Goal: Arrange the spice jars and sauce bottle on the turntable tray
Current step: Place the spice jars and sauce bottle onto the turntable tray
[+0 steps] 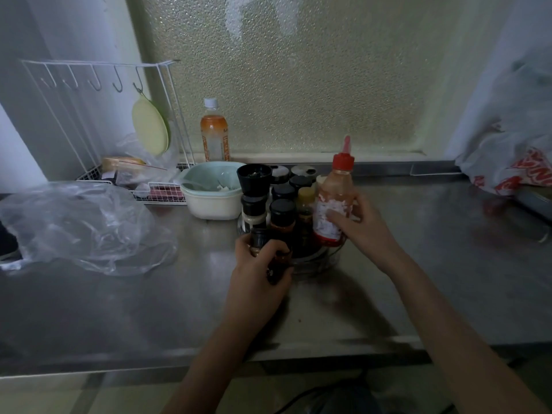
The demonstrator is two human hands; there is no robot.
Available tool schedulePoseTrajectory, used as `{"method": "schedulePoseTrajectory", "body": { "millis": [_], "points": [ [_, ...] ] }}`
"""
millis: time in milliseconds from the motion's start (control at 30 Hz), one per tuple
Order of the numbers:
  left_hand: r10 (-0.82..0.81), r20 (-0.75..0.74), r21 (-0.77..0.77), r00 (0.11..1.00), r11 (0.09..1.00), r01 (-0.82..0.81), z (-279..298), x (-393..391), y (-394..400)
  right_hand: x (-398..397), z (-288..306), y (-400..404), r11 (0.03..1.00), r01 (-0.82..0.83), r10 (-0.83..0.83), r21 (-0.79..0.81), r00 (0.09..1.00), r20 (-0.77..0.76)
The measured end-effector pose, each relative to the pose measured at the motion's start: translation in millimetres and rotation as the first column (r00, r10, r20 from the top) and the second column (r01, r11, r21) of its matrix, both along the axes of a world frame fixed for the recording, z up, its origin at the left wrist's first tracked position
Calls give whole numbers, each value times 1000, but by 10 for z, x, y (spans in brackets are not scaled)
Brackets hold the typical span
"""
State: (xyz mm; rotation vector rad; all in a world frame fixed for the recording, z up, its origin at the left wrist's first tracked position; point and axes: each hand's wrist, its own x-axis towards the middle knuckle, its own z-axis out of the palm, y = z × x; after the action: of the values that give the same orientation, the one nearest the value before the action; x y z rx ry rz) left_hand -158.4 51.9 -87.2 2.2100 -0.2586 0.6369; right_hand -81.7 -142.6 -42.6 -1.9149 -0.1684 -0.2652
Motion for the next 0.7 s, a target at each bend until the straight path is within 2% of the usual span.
{"method": "schedulePoseTrajectory", "body": {
  "millis": [200, 333, 400, 467, 533, 600, 700],
  "points": [
    [-7, -13, -11, 1000, 1000, 7, 9, -12, -8, 22, 12, 36, 990, -65, 70, 126, 997, -41],
    [-15, -17, 1, 1000, 1000, 15, 1, -8, -10, -5, 46, 124, 971, -229, 233, 65, 969, -77],
    [-15, -17, 0, 1000, 1000, 15, -3, -10, -7, -22, 48, 121, 964, -261, 264, 47, 961, -76],
    [-14, -10, -7, 1000, 1000, 14, -4, -8, -4, -41, 49, 87, 983, -174, 176, 58, 984, -35],
    [-23, -5, -8, 1000, 1000, 23, -2, -5, -5, -28, 49, 30, 998, -1, -2, 69, 999, 37],
    [-30, -2, 3, 1000, 1000, 30, -3, -4, -7, 0, 64, -1, 992, 123, -121, -12, 987, 104],
    [-27, -5, 7, 1000, 1000, 27, -14, -1, -8, 52, 29, 18, 974, 107, -91, -201, 992, 88]
  ]
}}
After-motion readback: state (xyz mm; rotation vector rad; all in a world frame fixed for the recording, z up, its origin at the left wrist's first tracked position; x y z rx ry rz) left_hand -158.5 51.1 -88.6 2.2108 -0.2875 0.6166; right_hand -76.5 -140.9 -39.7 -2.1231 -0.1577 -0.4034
